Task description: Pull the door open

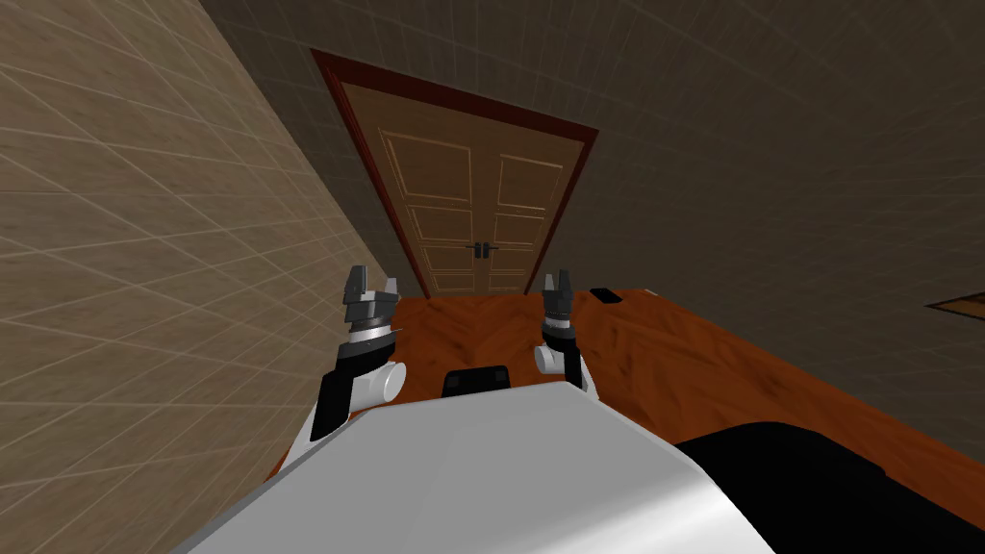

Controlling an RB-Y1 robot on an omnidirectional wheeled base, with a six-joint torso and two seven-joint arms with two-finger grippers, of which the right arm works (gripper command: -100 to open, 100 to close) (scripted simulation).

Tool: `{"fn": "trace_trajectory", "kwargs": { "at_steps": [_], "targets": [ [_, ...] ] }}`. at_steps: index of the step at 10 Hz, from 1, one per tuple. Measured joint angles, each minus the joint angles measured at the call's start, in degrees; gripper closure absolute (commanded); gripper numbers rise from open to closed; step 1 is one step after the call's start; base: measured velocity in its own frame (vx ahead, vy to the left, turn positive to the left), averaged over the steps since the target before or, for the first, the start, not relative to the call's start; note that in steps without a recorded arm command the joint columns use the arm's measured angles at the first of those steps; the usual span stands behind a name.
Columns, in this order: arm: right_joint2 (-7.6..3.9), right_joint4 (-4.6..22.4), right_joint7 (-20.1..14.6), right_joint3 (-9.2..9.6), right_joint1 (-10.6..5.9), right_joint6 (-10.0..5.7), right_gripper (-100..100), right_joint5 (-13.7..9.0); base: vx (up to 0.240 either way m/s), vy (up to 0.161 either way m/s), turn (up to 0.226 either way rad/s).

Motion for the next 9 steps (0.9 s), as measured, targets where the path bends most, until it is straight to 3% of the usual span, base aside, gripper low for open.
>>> {"fn": "trace_trajectory", "kwargs": {
  "at_steps": [9],
  "targets": [
    [-3.56, 10.65, -2.05, -2.55, -4.41, 0.05, -100, -1.97, 0.075, 0.021, 0.078]
  ]
}}
